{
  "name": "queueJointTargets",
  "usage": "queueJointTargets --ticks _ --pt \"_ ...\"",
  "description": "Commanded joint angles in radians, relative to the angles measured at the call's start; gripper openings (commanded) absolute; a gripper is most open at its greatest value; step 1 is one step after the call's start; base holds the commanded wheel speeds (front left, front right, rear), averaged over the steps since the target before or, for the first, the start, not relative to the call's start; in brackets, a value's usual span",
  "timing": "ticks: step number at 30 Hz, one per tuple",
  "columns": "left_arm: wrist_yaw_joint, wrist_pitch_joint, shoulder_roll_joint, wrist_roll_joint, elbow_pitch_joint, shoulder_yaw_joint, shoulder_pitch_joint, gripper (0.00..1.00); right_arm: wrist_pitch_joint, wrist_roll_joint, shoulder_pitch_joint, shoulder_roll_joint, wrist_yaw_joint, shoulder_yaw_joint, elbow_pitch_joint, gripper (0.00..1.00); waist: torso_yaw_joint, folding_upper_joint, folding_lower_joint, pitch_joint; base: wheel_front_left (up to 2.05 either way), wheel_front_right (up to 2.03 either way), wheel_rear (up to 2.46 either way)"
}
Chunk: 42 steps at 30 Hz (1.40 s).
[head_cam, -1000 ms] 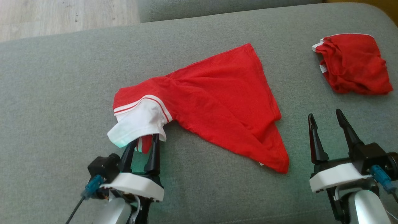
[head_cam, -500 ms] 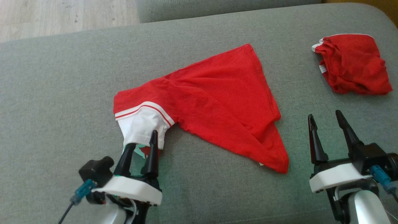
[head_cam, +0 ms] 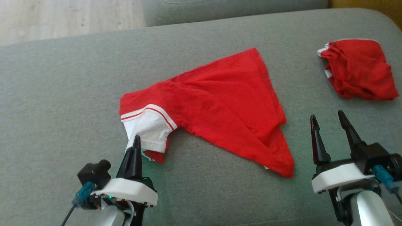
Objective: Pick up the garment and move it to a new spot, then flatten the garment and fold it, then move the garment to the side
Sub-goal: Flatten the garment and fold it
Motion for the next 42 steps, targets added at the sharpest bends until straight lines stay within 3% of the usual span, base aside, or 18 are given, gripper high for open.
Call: queueJointTargets --ticks 1,10,15,16,17,18,19,20,27,42 --pt "0.003 -0.013 0.015 0.007 -0.036 0.027 -0.014 0.0 -0.017 0.01 -0.013 -0.004 0.007 0.021 -0.026 1.0 0.024 0.0 0.0 -0.02 0.0 0.0 0.0" --pt "0.022 0.011 0.028 -0.013 -0.061 0.011 0.09 0.0 -0.015 0.026 -0.001 -0.004 0.007 0.052 -0.003 1.0 0.095 0.0 0.0 -0.071 0.0 0.0 0.0" --pt "0.002 0.02 0.003 -0.057 0.033 0.006 0.121 0.0 -0.011 0.032 0.003 -0.004 0.007 0.068 0.006 1.0 0.095 0.0 0.0 -0.08 0.0 0.0 0.0" --pt "-0.005 0.019 -0.004 -0.064 0.056 0.005 0.122 0.11 -0.01 0.033 0.004 -0.004 0.007 0.07 0.006 1.0 0.092 0.0 0.0 -0.081 0.0 0.0 0.0" --pt "-0.013 0.018 -0.011 -0.07 0.077 0.002 0.121 0.41 -0.009 0.033 0.005 -0.004 0.007 0.069 0.006 1.0 0.09 0.0 0.0 -0.081 0.0 0.0 0.0" --pt "-0.013 0.018 -0.011 -0.07 0.077 0.002 0.121 0.41 -0.009 0.033 0.005 -0.004 0.007 0.069 0.006 1.0 0.09 0.0 0.0 -0.081 0.0 0.0 0.0" --pt "-0.021 0.018 -0.017 -0.075 0.095 -0.001 0.119 0.76 -0.008 0.033 0.007 -0.004 0.007 0.066 0.005 1.0 0.088 0.0 0.0 -0.082 0.0 0.0 0.0" --pt "-0.027 0.016 -0.022 -0.078 0.11 -0.004 0.115 1.0 -0.008 0.032 0.008 -0.004 0.007 0.062 0.004 1.0 0.088 0.0 0.0 -0.083 0.0 0.0 0.0" --pt "-0.036 -0.016 -0.012 -0.076 0.153 0.01 0.094 1.0 -0.007 0.035 0.023 -0.004 0.007 0.045 0.003 1.0 0.099 0.0 0.0 -0.095 0.0 0.0 0.0" --pt "0.032 -0.067 0.1 -0.061 0.059 0.122 0.113 1.0 -0.023 0.056 0.029 -0.004 0.007 0.051 0.015 1.0 0.114 0.0 0.0 -0.147 0.0 0.0 0.0"
